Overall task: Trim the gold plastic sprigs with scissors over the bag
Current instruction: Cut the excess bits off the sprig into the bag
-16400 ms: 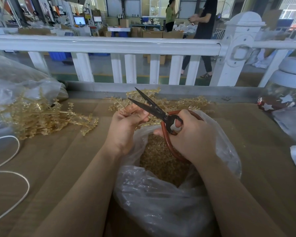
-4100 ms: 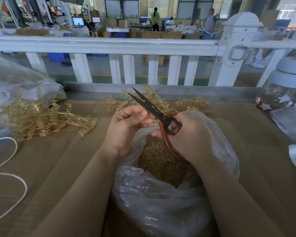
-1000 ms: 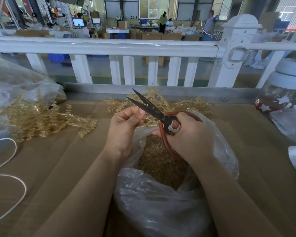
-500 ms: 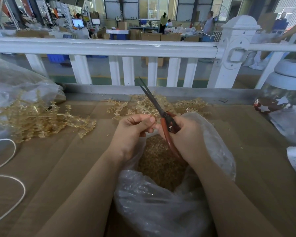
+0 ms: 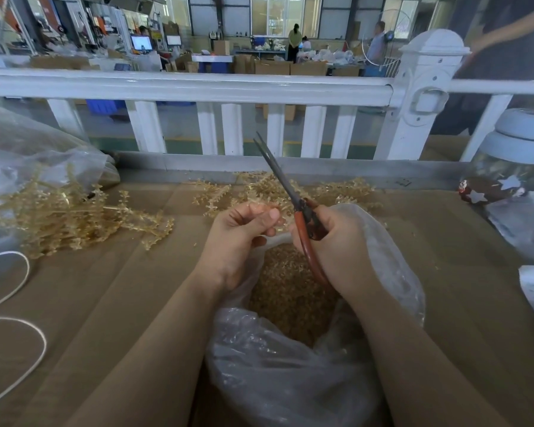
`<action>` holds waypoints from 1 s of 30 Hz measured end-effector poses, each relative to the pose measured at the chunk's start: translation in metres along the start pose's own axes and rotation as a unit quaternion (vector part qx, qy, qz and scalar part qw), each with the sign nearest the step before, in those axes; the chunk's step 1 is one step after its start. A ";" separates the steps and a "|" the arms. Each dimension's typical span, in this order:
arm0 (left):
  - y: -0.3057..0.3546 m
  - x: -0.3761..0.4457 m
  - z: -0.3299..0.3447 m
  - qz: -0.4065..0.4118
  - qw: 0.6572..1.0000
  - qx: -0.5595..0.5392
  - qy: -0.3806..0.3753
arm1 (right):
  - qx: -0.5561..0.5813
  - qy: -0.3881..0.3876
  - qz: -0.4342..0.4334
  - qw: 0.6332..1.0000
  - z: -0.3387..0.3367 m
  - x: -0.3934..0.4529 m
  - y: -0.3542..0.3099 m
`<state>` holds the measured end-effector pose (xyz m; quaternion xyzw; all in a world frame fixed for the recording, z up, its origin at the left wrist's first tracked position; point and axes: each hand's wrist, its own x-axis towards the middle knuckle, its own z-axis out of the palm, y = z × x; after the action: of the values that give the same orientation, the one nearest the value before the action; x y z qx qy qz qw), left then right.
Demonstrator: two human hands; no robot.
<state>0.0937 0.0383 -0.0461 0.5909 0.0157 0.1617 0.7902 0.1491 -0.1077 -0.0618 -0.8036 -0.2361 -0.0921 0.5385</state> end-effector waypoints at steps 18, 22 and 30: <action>-0.004 0.007 -0.014 0.085 0.996 -0.022 0.022 | -0.296 0.044 -0.107 0.948 -0.009 -0.002 0.004; -0.004 0.006 -0.014 0.086 0.996 -0.022 0.019 | -0.318 0.053 -0.130 0.938 -0.011 -0.003 -0.002; -0.001 0.004 -0.011 0.070 0.997 -0.017 -0.001 | -0.329 0.048 -0.100 0.938 -0.013 -0.003 -0.003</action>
<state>0.0956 0.0495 -0.0497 0.5775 -0.0290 0.2165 0.7866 0.1470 -0.1197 -0.0553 -0.9027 -0.2455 -0.2570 0.2425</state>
